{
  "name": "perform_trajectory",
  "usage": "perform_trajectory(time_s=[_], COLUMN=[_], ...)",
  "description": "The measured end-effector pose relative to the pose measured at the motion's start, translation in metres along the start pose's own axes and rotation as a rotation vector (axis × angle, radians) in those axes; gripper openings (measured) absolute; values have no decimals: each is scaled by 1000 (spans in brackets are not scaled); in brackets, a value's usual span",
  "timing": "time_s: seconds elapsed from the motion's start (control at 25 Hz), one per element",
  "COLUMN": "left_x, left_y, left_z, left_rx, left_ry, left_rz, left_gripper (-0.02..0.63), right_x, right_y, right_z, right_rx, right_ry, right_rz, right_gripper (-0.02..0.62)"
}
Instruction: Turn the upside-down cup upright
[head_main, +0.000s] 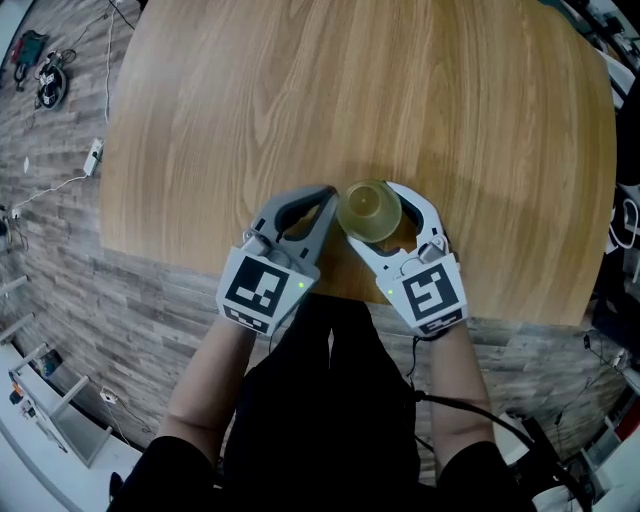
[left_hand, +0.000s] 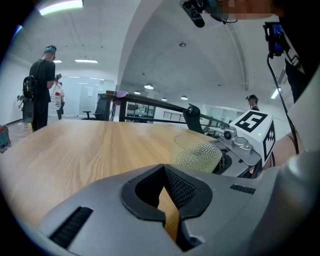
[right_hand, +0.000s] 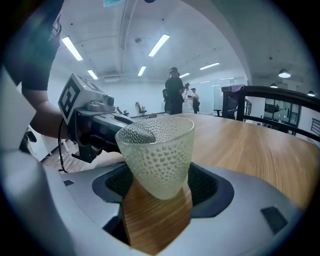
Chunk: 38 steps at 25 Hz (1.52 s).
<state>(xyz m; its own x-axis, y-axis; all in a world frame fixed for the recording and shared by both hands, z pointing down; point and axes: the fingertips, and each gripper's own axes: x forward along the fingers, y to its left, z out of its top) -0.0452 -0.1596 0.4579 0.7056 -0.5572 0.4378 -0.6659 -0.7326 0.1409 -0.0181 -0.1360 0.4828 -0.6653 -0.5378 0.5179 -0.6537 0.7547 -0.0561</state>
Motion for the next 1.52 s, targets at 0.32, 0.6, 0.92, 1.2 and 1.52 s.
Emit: perform_trajectory(time_s=[0.32, 0.6, 0.92, 1.2, 1.52], left_x=[2, -6, -14, -38, -66], left_y=[6, 11, 7, -2, -41], left_z=[-3, -6, 4, 35, 108], left_rx=[-17, -17, 12, 50, 112], left_ry=[-14, -15, -23, -71, -182], left_rz=[30, 82, 148, 215, 256], left_gripper=[8, 8, 8, 8, 8], right_x=[0, -18, -47, -88, -138], right_y=[-3, -3, -7, -7, -7], right_z=[1, 3, 4, 28, 104], right_rx=[46, 89, 153, 169, 172], right_ry=[-10, -42, -60, -137, -315], right_rz=[19, 22, 15, -58, -217], right_gripper=[299, 301, 301, 299, 73])
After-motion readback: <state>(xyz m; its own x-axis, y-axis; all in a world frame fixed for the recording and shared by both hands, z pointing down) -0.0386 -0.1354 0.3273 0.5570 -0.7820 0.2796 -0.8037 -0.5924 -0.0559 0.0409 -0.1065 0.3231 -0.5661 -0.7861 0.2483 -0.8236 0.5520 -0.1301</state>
